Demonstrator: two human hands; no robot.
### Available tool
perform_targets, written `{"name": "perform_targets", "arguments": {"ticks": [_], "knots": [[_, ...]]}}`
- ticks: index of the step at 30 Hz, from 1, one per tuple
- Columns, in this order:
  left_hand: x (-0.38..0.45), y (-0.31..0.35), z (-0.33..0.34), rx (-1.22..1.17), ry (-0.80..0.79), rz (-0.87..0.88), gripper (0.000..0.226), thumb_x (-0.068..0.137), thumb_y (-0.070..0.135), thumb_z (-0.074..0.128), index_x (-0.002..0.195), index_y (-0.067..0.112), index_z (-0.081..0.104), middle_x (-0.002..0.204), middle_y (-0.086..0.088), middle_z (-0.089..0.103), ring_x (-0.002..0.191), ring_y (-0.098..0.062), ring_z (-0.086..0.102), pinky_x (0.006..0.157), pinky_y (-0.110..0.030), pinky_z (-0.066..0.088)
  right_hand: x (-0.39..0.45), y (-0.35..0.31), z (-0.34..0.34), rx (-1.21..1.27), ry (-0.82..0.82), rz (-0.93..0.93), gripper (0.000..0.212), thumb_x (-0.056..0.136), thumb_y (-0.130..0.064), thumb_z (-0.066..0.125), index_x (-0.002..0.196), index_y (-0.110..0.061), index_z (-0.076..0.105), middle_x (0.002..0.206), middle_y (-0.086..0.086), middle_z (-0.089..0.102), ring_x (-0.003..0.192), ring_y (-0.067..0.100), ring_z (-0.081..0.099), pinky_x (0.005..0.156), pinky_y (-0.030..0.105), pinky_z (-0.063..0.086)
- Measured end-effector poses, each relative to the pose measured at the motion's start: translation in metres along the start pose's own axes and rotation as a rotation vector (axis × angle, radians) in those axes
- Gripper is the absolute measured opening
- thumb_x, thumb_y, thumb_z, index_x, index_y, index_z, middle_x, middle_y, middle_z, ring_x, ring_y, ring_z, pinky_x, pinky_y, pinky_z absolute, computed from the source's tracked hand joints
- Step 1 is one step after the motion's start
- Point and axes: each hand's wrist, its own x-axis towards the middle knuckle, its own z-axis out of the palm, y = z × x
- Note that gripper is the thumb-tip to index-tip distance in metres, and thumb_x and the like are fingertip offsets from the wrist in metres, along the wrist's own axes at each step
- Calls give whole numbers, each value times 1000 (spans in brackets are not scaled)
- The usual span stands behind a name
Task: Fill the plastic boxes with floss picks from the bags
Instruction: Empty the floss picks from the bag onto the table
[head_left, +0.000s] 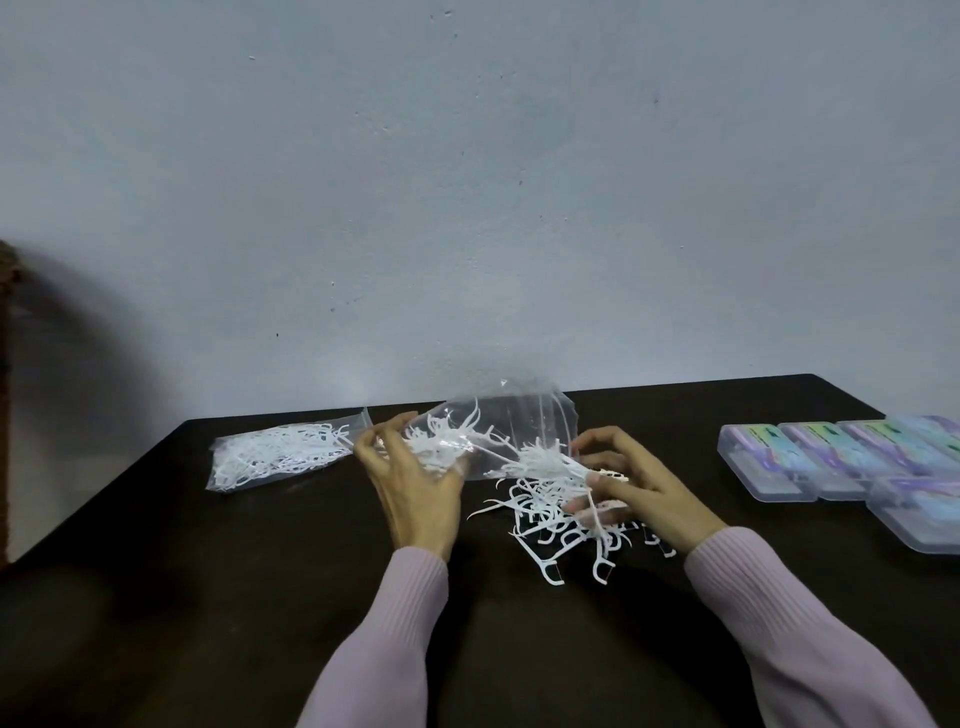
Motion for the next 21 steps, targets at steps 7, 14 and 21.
{"name": "perform_targets", "arguments": {"ticks": [7,14,21], "knots": [[-13,9,6,57,-26,160,65,66,17,84,118,17,45,120,10,17,117,-9,33,107,-16,18,6,11,-2,-107,48,77,26,98,-20,39,119,-21,56,81,0,52,51,3,46,51,15,40],[-22,17,9,136,-46,327,68,63,20,86,120,19,48,134,-3,25,123,-3,21,94,0,20,6,13,-8,-318,-46,130,39,67,-42,71,102,-31,59,104,-8,64,89,5,61,84,25,48],[-24,16,9,216,-60,406,76,57,15,89,120,22,48,132,1,24,123,-11,34,86,1,23,2,9,-9,-541,-63,73,28,71,-33,76,93,-32,58,96,-14,63,87,1,61,81,16,48]]}}
